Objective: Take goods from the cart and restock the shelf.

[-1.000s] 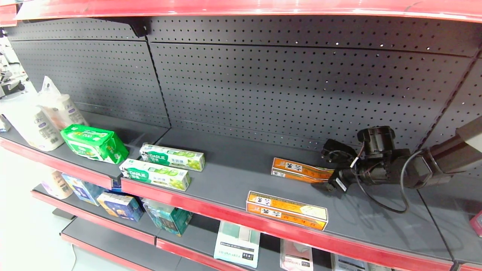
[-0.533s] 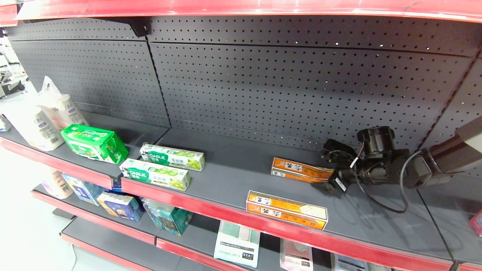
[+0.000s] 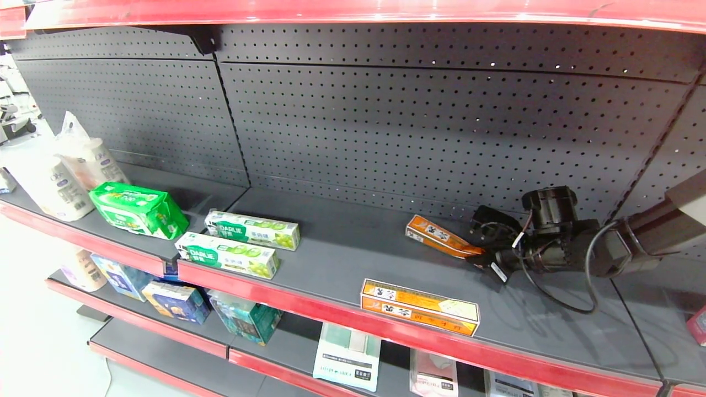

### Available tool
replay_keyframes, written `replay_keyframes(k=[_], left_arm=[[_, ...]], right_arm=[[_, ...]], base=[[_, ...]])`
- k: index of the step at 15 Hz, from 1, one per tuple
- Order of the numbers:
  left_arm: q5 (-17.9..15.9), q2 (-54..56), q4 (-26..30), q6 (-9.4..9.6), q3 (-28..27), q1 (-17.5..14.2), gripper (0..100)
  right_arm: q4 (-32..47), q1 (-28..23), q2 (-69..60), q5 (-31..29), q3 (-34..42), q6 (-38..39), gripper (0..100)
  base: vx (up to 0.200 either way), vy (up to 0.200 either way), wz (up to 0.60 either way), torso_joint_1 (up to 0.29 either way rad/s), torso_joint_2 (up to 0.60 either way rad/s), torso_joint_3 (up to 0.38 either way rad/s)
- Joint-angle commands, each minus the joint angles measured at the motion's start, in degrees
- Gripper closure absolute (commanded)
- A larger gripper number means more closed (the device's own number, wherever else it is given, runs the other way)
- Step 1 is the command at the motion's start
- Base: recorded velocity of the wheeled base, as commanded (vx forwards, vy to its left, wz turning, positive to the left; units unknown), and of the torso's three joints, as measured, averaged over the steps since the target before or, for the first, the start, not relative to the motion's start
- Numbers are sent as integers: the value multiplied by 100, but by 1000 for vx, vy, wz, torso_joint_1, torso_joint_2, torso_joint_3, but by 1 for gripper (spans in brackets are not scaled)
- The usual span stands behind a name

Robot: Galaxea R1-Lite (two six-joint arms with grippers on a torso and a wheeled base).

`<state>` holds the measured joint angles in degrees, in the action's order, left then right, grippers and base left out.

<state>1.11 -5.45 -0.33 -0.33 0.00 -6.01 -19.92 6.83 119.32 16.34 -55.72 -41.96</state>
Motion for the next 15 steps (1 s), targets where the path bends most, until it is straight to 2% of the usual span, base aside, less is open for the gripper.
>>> replay_keyframes(k=[1,7,14,15], left_arm=[[3,-9,-2,-2,0,3,0],[3,-9,-2,-2,0,3,0],[3,-9,-2,-2,0,-5,0],[3,-9,-2,-2,0,3,0]], right_arm=[[-3,12,3,10,0,4,100],[-30,47,-93,36,0,-32,100],[-372,126,-172,-236,123,-234,100],[-364,126,-181,-236,158,-234,0]], base=[[0,0,0,0,0,0],[0,0,0,0,0,0],[0,0,0,0,0,0],[0,0,0,0,0,0]])
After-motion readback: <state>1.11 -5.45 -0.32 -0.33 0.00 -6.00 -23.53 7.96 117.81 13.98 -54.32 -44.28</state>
